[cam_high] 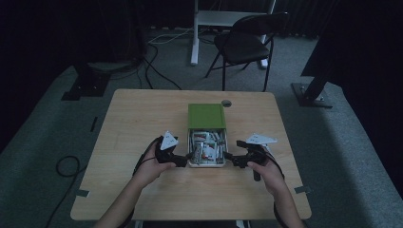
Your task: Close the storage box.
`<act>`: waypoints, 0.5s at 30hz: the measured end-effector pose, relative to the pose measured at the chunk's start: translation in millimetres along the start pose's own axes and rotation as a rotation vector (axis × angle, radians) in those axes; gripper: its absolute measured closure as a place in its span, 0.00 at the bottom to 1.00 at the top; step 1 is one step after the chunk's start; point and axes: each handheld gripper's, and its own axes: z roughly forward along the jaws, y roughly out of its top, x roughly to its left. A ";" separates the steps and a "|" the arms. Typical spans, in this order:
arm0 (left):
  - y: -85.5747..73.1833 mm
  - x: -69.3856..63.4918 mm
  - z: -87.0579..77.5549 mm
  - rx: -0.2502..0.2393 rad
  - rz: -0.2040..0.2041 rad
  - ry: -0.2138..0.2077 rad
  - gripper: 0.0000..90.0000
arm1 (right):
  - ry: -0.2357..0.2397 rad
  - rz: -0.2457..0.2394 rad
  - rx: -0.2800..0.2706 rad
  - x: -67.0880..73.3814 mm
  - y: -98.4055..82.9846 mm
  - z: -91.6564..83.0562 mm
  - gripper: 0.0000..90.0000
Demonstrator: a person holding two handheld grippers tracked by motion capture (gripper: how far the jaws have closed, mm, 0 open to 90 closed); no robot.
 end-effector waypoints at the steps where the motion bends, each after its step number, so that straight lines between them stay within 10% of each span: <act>1: 0.2 0.5 0.3 0.000 -0.002 0.001 0.11 | -0.002 -0.003 0.000 -0.2 0.5 0.5 0.16; 15: 4.3 4.9 3.0 0.008 0.014 0.022 0.11 | -0.013 -0.008 0.005 -1.5 5.0 5.0 0.16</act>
